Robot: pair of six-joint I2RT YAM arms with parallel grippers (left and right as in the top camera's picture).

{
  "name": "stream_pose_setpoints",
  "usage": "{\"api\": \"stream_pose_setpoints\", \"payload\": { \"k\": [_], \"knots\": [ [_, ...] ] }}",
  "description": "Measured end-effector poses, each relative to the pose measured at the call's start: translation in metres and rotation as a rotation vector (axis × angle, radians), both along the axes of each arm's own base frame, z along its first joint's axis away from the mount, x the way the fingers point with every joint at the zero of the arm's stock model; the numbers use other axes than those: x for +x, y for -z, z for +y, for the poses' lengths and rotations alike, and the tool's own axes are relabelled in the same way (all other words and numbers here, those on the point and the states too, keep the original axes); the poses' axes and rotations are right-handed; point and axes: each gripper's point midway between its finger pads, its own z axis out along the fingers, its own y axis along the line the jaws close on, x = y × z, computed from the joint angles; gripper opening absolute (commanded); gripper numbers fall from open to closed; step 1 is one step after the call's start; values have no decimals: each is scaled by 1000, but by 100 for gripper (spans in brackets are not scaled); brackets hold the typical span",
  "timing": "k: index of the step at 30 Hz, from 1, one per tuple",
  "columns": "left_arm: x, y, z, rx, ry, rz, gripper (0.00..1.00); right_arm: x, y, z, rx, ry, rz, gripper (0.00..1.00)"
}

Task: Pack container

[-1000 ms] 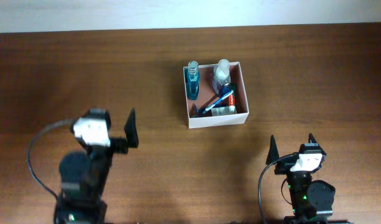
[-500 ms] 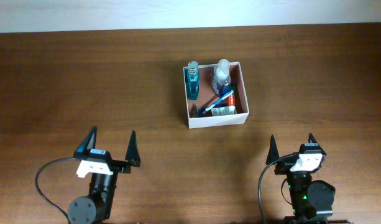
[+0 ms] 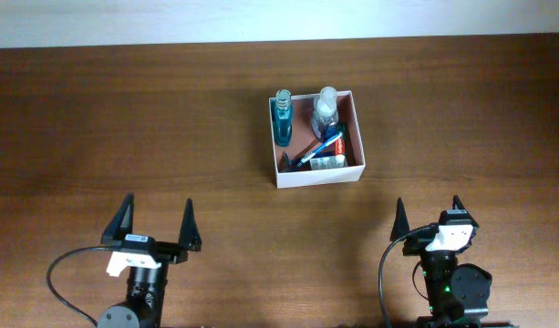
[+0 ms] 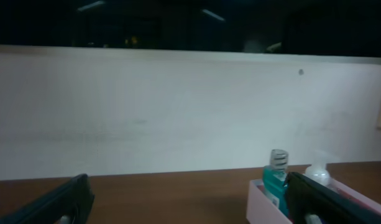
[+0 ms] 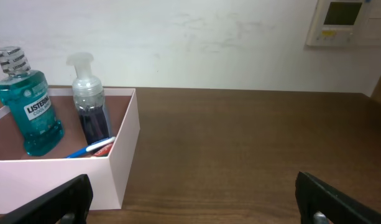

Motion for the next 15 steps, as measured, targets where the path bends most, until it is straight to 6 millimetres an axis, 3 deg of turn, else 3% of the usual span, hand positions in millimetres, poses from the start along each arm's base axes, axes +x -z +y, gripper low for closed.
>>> {"api": "stream_pose_setpoints", "payload": {
  "k": [15],
  "knots": [
    [9,75,14,13,-58,306,99,0,0,0,0,0,0,99]
  ]
}}
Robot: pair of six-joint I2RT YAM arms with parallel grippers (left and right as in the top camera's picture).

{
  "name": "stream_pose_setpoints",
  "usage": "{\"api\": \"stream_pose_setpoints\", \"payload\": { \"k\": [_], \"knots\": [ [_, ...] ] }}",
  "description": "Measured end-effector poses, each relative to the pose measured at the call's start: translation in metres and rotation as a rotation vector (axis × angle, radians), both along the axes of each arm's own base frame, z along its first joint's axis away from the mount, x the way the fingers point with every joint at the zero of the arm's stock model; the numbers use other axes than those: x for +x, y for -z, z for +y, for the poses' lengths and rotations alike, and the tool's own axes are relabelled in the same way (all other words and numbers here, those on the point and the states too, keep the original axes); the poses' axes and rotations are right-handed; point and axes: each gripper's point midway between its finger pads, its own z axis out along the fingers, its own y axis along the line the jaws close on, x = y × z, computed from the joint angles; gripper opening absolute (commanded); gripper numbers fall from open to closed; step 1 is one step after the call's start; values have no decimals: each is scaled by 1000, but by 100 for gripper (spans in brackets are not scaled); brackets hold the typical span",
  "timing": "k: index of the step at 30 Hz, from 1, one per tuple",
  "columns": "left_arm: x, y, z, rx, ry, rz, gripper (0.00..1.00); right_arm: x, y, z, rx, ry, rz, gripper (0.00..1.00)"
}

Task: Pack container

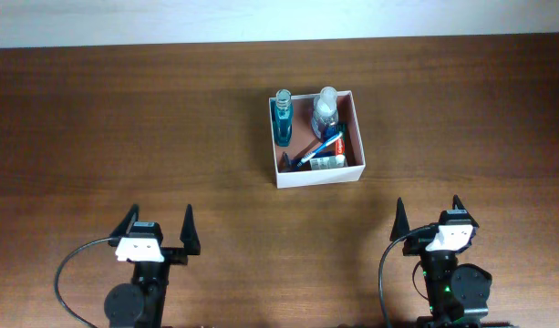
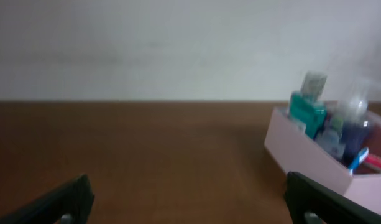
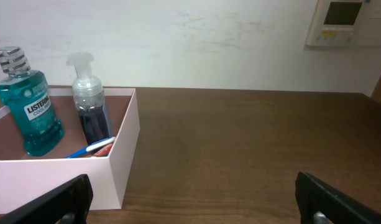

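Observation:
A white box (image 1: 317, 176) with a brown floor stands at the table's middle back. Inside it are a teal mouthwash bottle (image 1: 283, 117), a clear pump bottle (image 1: 326, 109) of dark liquid, a small tube (image 1: 326, 162) and a blue toothbrush (image 1: 317, 150). The same box (image 3: 119, 155) shows at the left of the right wrist view with the mouthwash bottle (image 3: 30, 102) and pump bottle (image 3: 92, 102). My left gripper (image 1: 158, 229) is open near the front left edge, empty. My right gripper (image 1: 427, 218) is open at the front right, empty. The left wrist view is blurred; the box (image 2: 314, 152) lies at its right.
A pale wall runs along the table's far edge. A white wall panel (image 3: 342, 22) hangs at the upper right of the right wrist view. Brown tabletop (image 1: 124, 118) lies between both grippers and the box.
My left gripper has drawn back toward the front edge and tilted down, so its view now shows the tabletop and box instead of mostly wall. The right arm and box contents are unchanged.

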Motion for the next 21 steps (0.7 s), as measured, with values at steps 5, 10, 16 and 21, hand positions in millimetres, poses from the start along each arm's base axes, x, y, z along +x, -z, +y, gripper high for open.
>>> {"api": "stream_pose_setpoints", "payload": {
  "k": [5,10,16,21],
  "knots": [
    [-1,15,0,1,0,57,99,0,0,0,0,0,0,99],
    [-1,15,0,1,0,58,99,0,0,0,0,0,0,99],
    [-1,15,0,1,0,58,99,0,0,0,0,0,0,99],
    [-1,15,0,1,0,58,99,0,0,0,0,0,0,99]
  ]
}}
